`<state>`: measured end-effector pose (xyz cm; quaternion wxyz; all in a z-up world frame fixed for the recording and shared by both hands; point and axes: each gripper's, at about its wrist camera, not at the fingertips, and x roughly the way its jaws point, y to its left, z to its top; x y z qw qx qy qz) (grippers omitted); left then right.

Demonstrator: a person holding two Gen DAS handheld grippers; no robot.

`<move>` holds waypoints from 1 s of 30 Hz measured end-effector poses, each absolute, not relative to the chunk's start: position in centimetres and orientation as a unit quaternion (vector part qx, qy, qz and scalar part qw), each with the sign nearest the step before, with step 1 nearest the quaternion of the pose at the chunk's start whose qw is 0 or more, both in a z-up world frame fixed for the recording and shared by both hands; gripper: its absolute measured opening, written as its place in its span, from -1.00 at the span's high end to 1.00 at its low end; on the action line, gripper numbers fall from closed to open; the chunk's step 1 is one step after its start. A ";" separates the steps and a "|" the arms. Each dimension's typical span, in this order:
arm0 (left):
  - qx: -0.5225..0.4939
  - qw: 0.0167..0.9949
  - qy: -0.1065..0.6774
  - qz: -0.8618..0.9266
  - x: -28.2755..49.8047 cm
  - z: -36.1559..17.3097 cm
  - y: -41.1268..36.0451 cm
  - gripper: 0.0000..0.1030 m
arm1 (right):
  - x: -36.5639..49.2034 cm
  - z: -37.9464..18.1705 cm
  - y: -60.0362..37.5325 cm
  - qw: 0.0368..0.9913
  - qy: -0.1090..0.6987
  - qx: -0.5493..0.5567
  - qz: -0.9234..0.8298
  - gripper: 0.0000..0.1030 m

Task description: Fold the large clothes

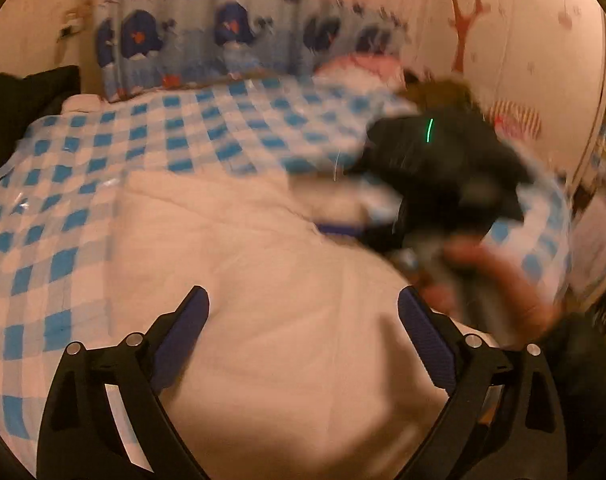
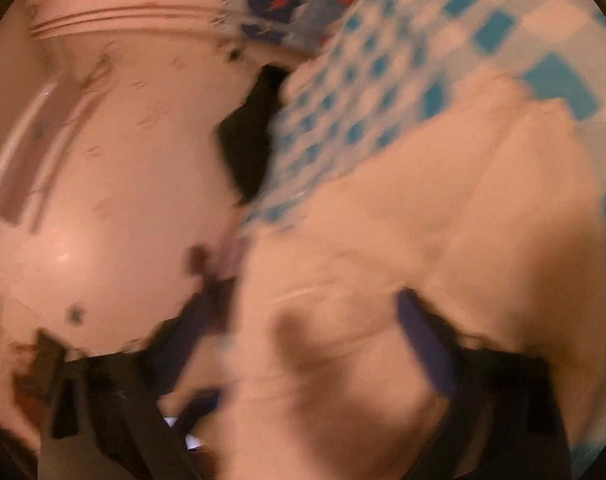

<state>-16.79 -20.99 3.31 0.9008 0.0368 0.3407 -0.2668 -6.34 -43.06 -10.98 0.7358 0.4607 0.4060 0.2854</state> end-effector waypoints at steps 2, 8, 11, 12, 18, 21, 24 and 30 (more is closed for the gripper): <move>0.043 0.907 0.334 -0.252 -15.8 3.2 -20.3 -0.79 | -6.3 -12.8 -43.8 0.723 0.403 0.480 0.290 -0.01; 0.053 0.894 0.372 -0.243 -13.9 -1.0 -21.2 -0.85 | -7.4 -9.5 -43.4 0.772 0.431 0.394 0.250 -0.13; 0.043 0.893 0.373 -0.248 -13.6 -1.1 -20.5 -0.85 | -10.8 -5.2 -42.1 0.841 0.411 0.291 0.200 -0.86; 0.043 0.893 0.372 -0.250 -13.6 -1.1 -20.4 -0.85 | -11.5 -4.9 -41.6 0.847 0.420 0.269 0.187 -0.86; 0.066 0.896 0.372 -0.233 -13.5 -1.6 -21.7 -0.85 | -10.9 -9.1 -40.8 0.836 0.483 0.213 0.151 -0.88; 0.061 0.894 0.374 -0.239 -13.5 -1.4 -21.2 -0.86 | -12.1 -6.7 -40.9 0.840 0.485 0.205 0.129 -0.87; 0.051 0.895 0.371 -0.243 -13.6 -1.5 -20.5 -0.86 | -16.8 -3.6 -41.6 0.854 0.437 0.241 0.145 -0.87; 0.106 0.897 0.366 -0.224 -14.3 -2.3 -22.6 -0.87 | -19.1 -10.4 -40.6 0.834 0.475 0.243 0.142 -0.89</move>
